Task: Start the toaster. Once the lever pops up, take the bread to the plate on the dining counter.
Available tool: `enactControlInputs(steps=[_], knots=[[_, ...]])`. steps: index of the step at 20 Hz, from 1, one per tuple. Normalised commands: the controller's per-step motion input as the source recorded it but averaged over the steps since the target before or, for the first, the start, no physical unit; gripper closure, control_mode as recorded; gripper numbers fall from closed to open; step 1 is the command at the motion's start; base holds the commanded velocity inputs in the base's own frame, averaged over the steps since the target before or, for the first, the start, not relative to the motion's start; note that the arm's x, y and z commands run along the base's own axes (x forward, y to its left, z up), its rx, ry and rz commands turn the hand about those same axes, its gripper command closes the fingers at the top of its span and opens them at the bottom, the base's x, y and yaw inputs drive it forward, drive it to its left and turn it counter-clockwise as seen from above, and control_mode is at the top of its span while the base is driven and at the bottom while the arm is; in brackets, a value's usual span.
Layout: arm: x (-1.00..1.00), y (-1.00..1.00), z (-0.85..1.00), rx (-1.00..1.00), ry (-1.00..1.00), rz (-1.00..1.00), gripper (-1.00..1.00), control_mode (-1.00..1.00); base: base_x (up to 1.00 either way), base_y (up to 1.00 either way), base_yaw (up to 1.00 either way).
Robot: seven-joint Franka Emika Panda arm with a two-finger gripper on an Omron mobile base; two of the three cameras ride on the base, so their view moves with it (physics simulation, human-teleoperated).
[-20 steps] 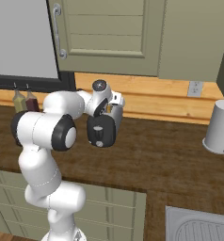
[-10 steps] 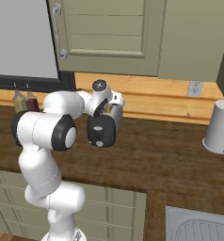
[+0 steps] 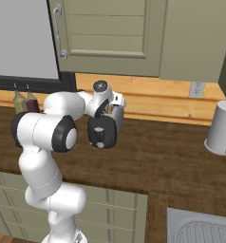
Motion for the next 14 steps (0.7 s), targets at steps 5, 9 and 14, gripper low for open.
enactControlInputs(steps=[5,9,14], knots=[[0.0,0.0,0.0,0.0,0.0,0.0,1.0,-1.0,0.0,0.0,0.0],[0.0,0.0,0.0,0.0,0.0,0.0,1.0,-1.0,0.0,0.0,0.0],[-0.01,0.0,0.04,0.0,-0.02,0.0,1.0,-1.0,0.0,0.0,0.0]])
